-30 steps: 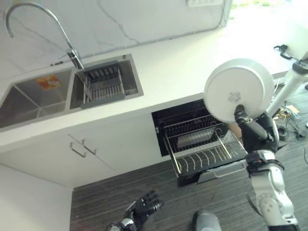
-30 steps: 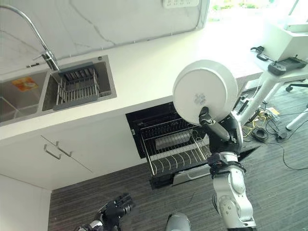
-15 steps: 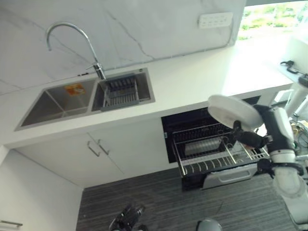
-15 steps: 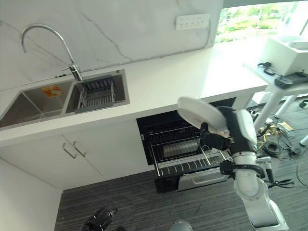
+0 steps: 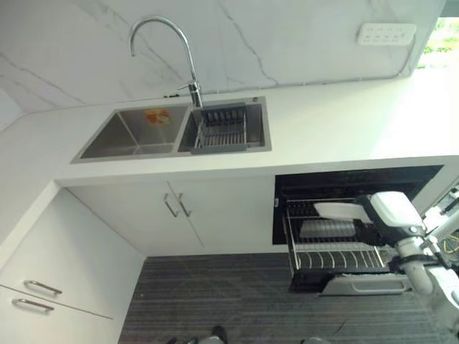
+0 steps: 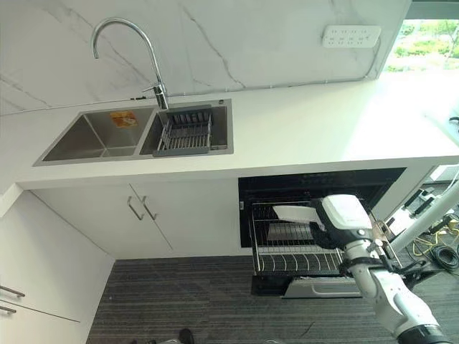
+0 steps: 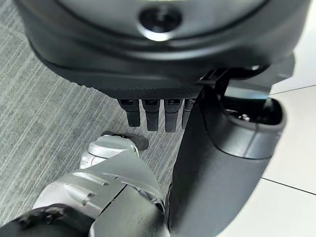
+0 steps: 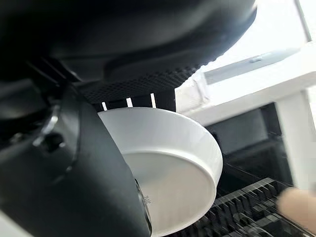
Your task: Place the dishes in the dishwasher.
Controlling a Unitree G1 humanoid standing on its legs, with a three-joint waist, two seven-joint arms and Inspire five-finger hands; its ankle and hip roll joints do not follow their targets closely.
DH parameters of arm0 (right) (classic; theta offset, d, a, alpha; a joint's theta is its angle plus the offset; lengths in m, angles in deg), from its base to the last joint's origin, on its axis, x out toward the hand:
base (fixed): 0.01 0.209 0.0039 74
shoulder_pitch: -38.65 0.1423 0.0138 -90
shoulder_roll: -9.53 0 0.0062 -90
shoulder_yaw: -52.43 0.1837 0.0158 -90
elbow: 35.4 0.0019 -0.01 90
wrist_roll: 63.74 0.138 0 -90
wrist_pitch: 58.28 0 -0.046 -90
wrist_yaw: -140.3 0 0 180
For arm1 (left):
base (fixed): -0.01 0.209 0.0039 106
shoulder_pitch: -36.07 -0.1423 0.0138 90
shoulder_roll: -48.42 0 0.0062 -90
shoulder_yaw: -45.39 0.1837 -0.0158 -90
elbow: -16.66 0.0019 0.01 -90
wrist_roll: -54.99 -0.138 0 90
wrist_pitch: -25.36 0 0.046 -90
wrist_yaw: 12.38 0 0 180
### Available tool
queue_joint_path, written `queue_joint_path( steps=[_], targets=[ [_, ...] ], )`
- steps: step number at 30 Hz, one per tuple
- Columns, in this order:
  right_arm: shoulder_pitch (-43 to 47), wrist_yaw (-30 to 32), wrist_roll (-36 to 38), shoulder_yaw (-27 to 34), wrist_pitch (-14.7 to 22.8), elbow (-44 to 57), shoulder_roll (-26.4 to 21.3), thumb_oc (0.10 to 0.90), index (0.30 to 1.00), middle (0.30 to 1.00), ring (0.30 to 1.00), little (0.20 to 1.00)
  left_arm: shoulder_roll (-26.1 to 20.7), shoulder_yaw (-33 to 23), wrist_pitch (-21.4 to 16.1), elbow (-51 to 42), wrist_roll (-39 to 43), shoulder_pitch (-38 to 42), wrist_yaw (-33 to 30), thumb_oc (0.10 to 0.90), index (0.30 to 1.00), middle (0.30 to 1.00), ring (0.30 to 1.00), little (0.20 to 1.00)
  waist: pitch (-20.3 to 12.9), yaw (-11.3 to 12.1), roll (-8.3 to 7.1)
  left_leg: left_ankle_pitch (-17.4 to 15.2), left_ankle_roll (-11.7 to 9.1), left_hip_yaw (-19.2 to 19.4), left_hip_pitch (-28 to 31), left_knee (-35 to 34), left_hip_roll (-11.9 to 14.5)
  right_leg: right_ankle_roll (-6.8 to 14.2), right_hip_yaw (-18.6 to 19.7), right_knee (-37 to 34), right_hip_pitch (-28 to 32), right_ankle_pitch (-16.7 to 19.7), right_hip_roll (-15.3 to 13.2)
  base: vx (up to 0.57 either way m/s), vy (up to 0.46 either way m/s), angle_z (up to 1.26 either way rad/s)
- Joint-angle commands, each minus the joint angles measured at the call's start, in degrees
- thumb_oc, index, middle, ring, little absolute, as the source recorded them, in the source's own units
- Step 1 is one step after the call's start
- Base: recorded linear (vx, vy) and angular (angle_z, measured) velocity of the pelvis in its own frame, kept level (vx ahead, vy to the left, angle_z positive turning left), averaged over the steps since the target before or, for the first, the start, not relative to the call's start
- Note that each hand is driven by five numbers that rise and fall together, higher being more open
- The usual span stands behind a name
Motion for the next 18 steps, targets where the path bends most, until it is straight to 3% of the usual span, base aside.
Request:
queue_joint_path(
  steps=[1, 4, 6, 9, 18],
  targets=[
    [11.0, 8.8, 1.0, 4.9, 0.9, 4.1, 2.5, 0.4, 0.3, 0.3, 0.3, 0.3, -4.3, 0.7, 1.9, -1.9, -0.6, -1.3, -0.2, 0.8, 0.9, 0.9, 0.9, 0.9, 3.5, 0.2, -1.56, -13.8, -2.1, -2.6, 2.0, 8.7, 2.6, 4.7, -0.8, -11.0, 6.6, 2.7, 0.3, 0.02, -0.022, 0.11],
    [11.8, 9.8, 1.6, 3.8, -0.3, 0.0, 3.0, 0.4, 0.3, 0.3, 0.3, 0.3, -5.7, 0.9, 3.4, -3.9, -0.6, -1.0, -0.7, 0.8, 0.9, 0.9, 0.9, 0.9, 4.2, 1.0, -1.46, -13.5, -1.9, -3.1, 1.0, 8.7, 2.1, 5.0, -1.3, -11.0, 6.1, 3.2, -0.2, -0.04, -0.06, 0.09],
    [13.6, 10.1, 6.2, 3.5, -0.2, -3.4, 4.0, 0.4, 0.3, 0.3, 0.3, 0.3, -6.4, 1.4, 4.5, -5.4, -0.5, -0.6, -1.2, 0.8, 0.9, 0.9, 0.9, 0.9, 5.0, 1.5, -1.09, -13.1, -1.9, -3.5, 0.1, 8.7, 1.9, 5.0, -1.5, -11.0, 5.3, 3.6, -0.4, -0.09, -0.048, 0.1],
    [17.2, 12.0, 5.9, 1.8, -0.4, -8.8, 4.3, 0.4, 0.3, 0.3, 0.3, 0.3, -6.7, 2.3, 3.9, -6.1, 0.9, -0.5, -1.5, 0.8, 0.9, 0.9, 0.9, 0.9, 6.2, 2.2, -0.13, -12.7, -1.7, -4.2, -0.8, 8.7, 1.3, 4.9, -1.2, -11.0, 4.5, 4.1, -0.7, -0.06, -0.001, 0.1],
    [36.2, 17.4, 8.9, -7.1, -4.7, -21.3, 0.2, 0.4, 0.3, 0.3, 0.3, 0.3, -10.5, 6.2, 3.3, -9.7, 6.8, 3.6, -0.5, 0.8, 0.9, 0.9, 0.9, 0.9, 12.6, 5.1, 2.5, -11.1, -1.6, -5.8, -7.9, 8.7, 0.1, 4.6, -0.4, -11.0, -1.9, 5.2, -1.0, -0.18, -0.07, 0.1]
  ],
)
